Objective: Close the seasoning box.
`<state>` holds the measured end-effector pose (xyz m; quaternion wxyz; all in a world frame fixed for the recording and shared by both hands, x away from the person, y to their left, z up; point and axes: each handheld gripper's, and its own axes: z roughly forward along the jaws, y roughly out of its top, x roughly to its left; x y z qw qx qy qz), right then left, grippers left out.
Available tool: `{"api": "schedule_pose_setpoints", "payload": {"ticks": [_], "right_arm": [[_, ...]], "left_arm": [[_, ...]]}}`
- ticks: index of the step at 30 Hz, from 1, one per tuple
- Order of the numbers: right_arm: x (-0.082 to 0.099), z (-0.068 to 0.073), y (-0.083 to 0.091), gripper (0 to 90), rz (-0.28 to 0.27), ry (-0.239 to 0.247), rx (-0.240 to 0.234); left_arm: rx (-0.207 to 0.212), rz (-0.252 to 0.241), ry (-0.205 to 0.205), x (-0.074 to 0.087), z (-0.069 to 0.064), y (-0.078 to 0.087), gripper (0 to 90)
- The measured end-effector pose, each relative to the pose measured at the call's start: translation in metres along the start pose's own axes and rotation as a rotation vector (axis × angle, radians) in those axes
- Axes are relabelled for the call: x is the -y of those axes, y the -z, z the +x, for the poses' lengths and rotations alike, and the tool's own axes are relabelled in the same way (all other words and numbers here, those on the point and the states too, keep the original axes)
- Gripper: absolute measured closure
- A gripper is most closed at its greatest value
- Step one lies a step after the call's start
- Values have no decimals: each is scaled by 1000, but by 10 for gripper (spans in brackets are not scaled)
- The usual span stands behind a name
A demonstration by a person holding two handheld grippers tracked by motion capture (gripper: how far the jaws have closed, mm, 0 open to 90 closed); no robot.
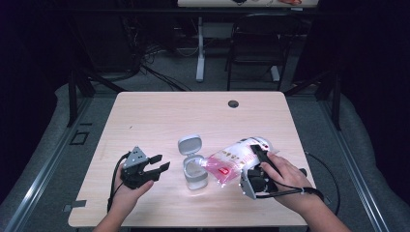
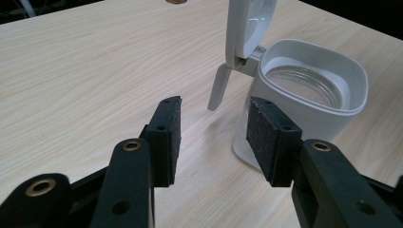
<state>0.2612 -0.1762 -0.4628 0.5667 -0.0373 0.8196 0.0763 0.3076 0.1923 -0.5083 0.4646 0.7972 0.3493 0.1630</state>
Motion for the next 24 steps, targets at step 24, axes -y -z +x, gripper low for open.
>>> {"api": "schedule_pose_setpoints", "payload": {"ticks": [24], "right_arm": [[-7, 9, -6, 554, 12, 82, 49]], "left_arm": [[7, 7, -7, 0, -3, -2, 560]]}}
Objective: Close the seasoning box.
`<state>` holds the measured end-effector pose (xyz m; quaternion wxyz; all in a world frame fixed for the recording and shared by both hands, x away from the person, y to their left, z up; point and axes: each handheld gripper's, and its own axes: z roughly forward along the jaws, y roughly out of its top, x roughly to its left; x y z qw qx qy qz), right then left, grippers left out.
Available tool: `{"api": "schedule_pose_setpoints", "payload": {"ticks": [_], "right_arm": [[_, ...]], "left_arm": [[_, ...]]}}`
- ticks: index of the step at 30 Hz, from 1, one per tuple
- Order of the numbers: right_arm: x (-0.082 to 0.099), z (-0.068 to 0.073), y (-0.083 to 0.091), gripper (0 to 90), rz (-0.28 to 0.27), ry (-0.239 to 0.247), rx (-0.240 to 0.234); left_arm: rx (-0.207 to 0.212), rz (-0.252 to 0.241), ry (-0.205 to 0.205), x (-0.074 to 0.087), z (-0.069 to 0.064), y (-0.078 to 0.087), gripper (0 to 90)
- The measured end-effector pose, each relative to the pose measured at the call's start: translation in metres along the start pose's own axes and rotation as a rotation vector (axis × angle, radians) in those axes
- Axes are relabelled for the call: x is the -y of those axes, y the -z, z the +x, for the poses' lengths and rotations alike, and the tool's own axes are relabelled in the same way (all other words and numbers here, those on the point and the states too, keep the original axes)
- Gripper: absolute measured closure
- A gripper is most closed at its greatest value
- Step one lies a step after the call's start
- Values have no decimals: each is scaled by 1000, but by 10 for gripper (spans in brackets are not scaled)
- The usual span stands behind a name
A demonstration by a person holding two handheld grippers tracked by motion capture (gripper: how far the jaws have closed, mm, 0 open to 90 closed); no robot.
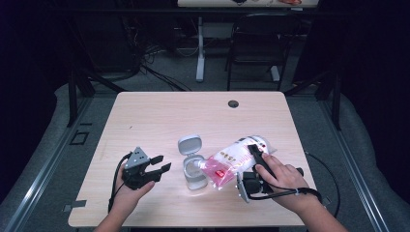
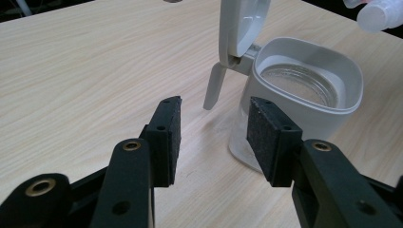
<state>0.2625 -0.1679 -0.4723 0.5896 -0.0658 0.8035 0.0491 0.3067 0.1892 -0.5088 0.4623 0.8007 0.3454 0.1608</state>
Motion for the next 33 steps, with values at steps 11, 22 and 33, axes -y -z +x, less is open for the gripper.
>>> {"api": "schedule_pose_setpoints", "payload": {"ticks": [11, 22, 33], "right_arm": [[-2, 3, 1, 556, 20, 24, 19], [-2, 5, -2, 557, 16, 35, 31], [-6, 2, -2, 558, 26, 55, 45]], "left_arm": [[3, 4, -1, 0, 0, 0, 560], [3, 0, -8, -1, -2, 0, 560], [12, 5, -16, -1, -6, -2, 559]]}}
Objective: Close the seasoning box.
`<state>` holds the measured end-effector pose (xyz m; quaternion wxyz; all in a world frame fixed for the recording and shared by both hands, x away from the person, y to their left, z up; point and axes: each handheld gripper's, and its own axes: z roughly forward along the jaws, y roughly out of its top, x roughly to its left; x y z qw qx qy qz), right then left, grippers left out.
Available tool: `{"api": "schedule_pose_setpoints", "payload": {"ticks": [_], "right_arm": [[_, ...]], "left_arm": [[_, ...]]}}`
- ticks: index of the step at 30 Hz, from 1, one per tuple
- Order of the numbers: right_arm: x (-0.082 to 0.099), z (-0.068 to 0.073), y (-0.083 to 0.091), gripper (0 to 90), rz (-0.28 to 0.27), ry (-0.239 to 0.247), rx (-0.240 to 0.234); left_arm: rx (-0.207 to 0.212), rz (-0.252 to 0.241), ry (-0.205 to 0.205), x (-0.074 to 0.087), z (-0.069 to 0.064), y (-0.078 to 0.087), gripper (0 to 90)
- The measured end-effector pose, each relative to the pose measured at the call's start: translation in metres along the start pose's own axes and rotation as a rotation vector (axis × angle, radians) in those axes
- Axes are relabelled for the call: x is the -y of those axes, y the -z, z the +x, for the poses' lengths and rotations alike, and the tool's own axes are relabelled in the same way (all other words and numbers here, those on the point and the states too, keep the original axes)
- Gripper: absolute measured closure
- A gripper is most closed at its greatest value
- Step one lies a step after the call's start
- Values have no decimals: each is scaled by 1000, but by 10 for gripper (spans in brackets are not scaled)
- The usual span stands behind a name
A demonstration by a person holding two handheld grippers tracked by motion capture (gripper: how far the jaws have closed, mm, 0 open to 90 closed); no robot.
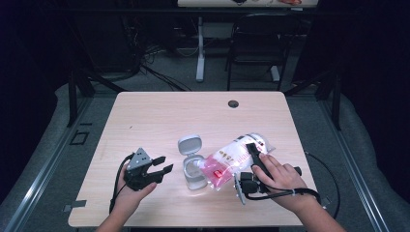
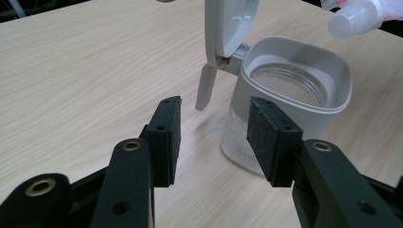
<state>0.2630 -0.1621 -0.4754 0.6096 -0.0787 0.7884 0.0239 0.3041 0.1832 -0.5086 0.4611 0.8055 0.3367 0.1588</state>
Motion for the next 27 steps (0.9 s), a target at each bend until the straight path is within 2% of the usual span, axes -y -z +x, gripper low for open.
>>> {"api": "schedule_pose_setpoints", "payload": {"ticks": [2, 7, 10, 13, 15, 17, 20, 21, 23, 25, 26, 27], "right_arm": [[-1, -1, 0, 558, 12, 19, 1], [-2, 0, -2, 558, 3, 20, -4], [-3, -2, -1, 559, 21, 43, -2], [-3, -2, -3, 559, 5, 42, 0], [-4, -3, -3, 559, 14, 64, 1], [-4, -3, -3, 559, 10, 51, 1], [-6, -5, -4, 560, 17, 66, 6], [-6, -5, -5, 560, 1, 57, 4], [-8, -6, -5, 560, 18, 72, 10], [-9, -5, -6, 560, 2, 61, 10], [-10, -7, -4, 561, 24, 83, 12], [-10, -6, -6, 561, 10, 71, 5]], "left_arm": [[4, 3, -2, 0, 0, 0, 559], [5, 4, -4, 0, -2, 0, 562], [8, 5, -5, -1, -2, -1, 562], [10, 0, -10, -1, -4, -1, 563], [14, 1, -10, -2, -4, -1, 564], [13, 3, -8, -2, -5, -1, 567], [26, 6, -15, -4, -8, -1, 578], [27, 6, -19, -6, -9, -1, 579], [35, 4, -20, -7, -11, -2, 579], [38, 1, -20, -9, -13, -2, 578], [44, -1, -27, -11, -16, -3, 576], [47, -4, -30, -12, -18, -3, 574]]}}
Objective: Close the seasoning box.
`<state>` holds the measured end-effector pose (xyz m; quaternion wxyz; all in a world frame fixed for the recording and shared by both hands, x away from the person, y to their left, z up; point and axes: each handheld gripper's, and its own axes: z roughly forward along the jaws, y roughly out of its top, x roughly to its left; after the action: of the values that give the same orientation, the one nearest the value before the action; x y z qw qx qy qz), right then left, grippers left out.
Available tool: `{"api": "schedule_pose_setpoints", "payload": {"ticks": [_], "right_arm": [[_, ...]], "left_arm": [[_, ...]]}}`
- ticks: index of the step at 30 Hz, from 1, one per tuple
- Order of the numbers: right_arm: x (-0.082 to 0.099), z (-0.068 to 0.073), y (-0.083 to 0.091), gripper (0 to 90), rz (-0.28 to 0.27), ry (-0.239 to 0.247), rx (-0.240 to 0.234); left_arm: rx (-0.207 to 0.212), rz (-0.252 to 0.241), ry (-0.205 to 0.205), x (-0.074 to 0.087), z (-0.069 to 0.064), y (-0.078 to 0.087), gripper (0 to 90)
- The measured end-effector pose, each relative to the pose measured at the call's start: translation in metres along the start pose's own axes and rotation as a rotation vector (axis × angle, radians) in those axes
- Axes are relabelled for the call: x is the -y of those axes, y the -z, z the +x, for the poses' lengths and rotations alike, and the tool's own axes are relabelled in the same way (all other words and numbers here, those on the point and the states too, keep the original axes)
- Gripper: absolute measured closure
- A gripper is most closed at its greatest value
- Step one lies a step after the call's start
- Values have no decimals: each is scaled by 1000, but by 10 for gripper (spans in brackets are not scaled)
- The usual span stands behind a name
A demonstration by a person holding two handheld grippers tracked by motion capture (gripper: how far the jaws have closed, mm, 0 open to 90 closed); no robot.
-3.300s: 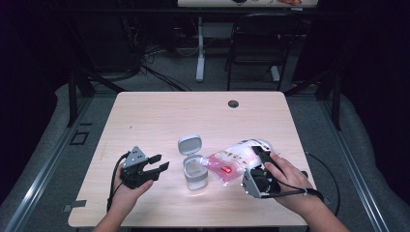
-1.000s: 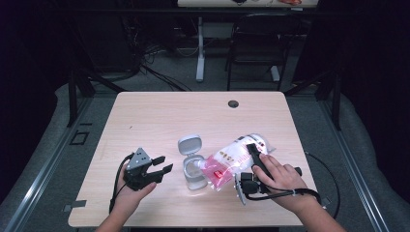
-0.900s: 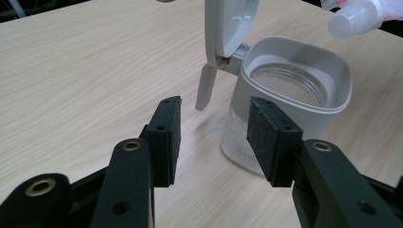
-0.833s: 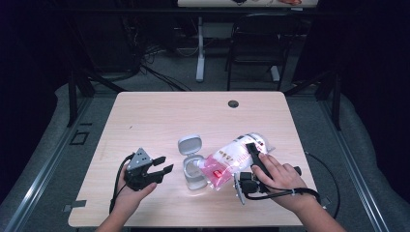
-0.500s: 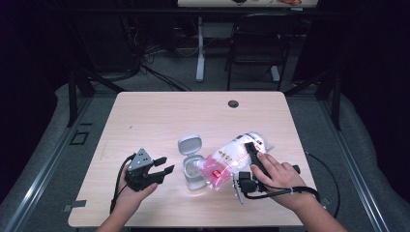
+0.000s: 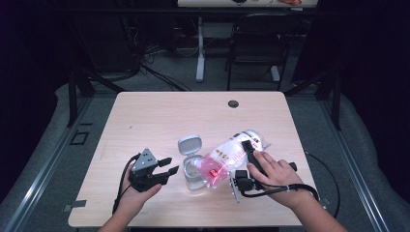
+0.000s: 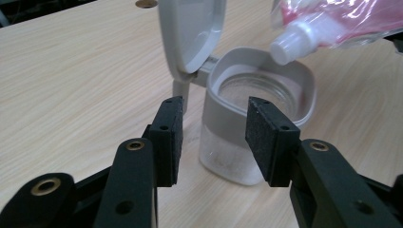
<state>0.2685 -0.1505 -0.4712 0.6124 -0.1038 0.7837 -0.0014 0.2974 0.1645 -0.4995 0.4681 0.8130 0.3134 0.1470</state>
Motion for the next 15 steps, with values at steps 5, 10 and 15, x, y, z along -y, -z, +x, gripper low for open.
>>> {"api": "schedule_pose_setpoints", "payload": {"ticks": [5, 10, 15], "right_arm": [[0, 0, -2, 561, -2, -2, -5], [0, 0, -4, 562, 2, -2, -14], [0, -1, -3, 563, 11, 6, -18]], "left_arm": [[25, 6, -29, -4, -11, -4, 563], [47, 13, -66, -10, -22, -11, 565], [39, 18, -91, -17, -27, -17, 553]]}}
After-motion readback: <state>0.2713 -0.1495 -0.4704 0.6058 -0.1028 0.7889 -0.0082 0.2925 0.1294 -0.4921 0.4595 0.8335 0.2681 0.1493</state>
